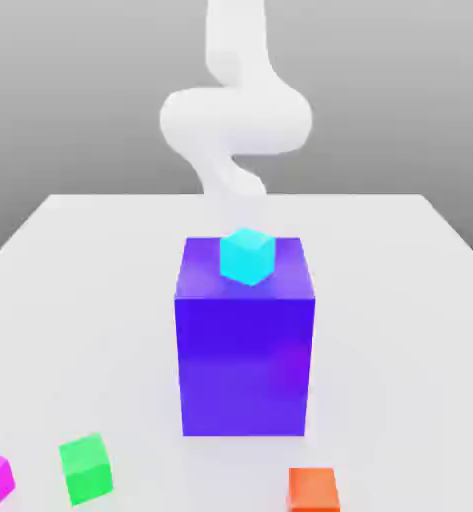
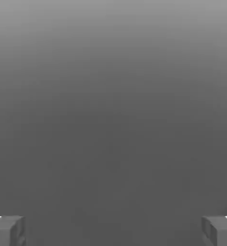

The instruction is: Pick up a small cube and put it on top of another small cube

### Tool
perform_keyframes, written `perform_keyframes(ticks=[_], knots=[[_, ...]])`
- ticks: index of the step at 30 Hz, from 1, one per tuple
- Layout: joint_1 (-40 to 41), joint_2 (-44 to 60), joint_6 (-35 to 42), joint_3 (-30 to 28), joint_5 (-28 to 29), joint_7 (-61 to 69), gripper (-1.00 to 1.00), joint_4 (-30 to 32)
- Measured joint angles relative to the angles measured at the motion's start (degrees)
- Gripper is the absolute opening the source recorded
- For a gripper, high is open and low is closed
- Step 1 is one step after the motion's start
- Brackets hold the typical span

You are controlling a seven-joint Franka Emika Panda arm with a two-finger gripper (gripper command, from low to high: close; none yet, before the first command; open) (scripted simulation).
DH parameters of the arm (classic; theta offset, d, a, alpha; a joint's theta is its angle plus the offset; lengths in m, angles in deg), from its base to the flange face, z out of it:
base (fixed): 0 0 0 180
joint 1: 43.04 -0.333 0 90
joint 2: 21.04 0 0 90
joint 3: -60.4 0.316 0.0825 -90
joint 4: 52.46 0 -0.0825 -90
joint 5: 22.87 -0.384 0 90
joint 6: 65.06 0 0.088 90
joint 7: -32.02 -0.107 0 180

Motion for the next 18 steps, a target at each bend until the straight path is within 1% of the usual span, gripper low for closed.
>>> perform_keyframes(ticks=[8,18], knots=[[0.51,16.85,-3.99,-6.87,-3.31,3.41,0.00,-1.48],[3.83,37.73,-8.73,-13.41,-9.71,9.24,0.00,-3.33]])
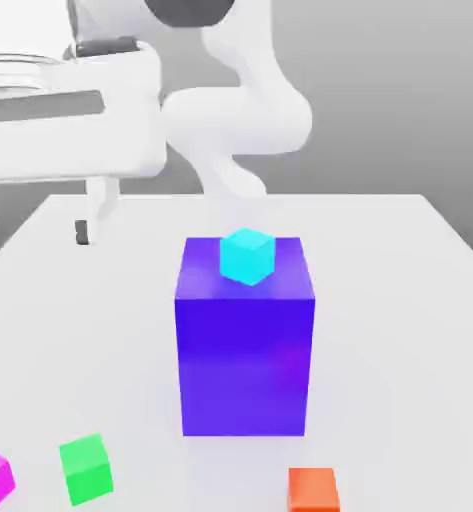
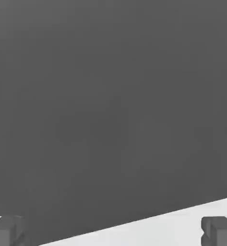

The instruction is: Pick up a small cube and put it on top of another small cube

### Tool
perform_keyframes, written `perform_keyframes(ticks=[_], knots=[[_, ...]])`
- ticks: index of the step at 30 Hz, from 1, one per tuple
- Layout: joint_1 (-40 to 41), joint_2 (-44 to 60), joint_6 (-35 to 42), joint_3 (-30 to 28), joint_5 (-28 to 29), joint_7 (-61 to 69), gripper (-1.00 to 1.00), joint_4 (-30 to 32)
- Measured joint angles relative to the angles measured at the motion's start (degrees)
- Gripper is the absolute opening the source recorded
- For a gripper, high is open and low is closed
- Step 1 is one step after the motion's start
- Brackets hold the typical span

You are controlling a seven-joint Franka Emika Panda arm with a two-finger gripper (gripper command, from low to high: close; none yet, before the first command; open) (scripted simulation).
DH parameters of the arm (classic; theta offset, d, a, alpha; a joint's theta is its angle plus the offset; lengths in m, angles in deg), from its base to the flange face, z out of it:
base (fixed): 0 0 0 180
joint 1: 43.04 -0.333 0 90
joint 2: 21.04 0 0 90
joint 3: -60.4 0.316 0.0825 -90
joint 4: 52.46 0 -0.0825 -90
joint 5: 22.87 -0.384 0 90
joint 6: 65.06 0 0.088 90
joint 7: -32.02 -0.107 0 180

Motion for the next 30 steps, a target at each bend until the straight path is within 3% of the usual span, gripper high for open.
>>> perform_keyframes(ticks=[13,17,18,25,30], knots=[[8.66,26.60,-6.69,-2.82,-4.83,5.13,0.00,-2.33],[11.68,34.88,-12.07,0.14,-8.03,7.53,0.00,-4.17],[12.22,36.20,-13.04,0.79,-8.61,7.95,-1.00,-4.49],[12.19,36.15,-12.94,0.73,-8.60,7.95,-1.00,-4.48],[8.84,26.91,-7.34,-2.47,-3.57,6.07,-1.00,-1.16]])
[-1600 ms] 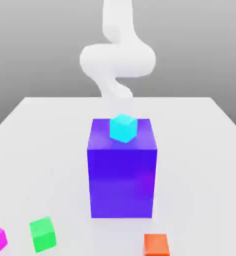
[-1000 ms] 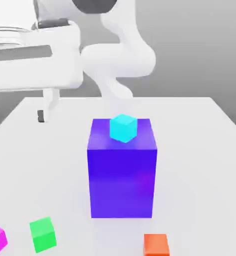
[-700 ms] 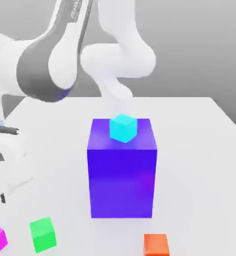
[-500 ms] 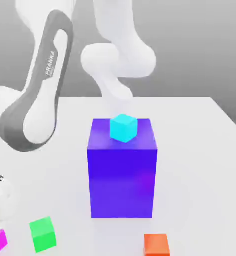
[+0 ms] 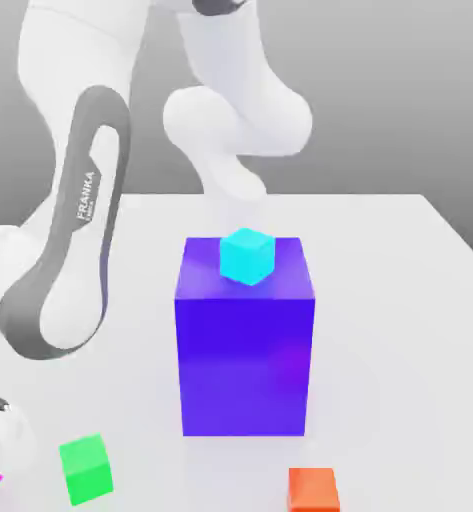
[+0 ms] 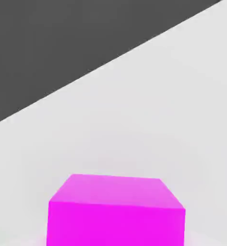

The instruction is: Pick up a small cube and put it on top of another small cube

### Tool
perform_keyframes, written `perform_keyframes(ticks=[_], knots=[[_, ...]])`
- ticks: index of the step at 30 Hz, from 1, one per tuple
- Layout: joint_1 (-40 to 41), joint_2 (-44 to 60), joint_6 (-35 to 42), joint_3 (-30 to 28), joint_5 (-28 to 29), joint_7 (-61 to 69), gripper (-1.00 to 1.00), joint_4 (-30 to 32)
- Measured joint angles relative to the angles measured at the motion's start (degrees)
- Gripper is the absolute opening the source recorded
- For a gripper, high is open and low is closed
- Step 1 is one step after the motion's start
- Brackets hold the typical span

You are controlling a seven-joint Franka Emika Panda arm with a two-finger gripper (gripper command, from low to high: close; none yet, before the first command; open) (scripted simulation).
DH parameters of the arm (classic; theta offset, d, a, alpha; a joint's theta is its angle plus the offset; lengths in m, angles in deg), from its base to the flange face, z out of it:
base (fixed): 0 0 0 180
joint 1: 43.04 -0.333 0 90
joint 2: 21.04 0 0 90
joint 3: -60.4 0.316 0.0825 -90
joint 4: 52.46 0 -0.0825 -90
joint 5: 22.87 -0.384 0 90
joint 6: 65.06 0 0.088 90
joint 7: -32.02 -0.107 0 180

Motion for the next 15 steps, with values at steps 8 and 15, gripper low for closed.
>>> perform_keyframes(ticks=[8,15], knots=[[-5.70,-13.01,-0.64,3.31,8.43,9.41,-1.00,12.33],[-4.46,-6.62,-6.99,5.72,4.92,12.73,1.00,12.49]])
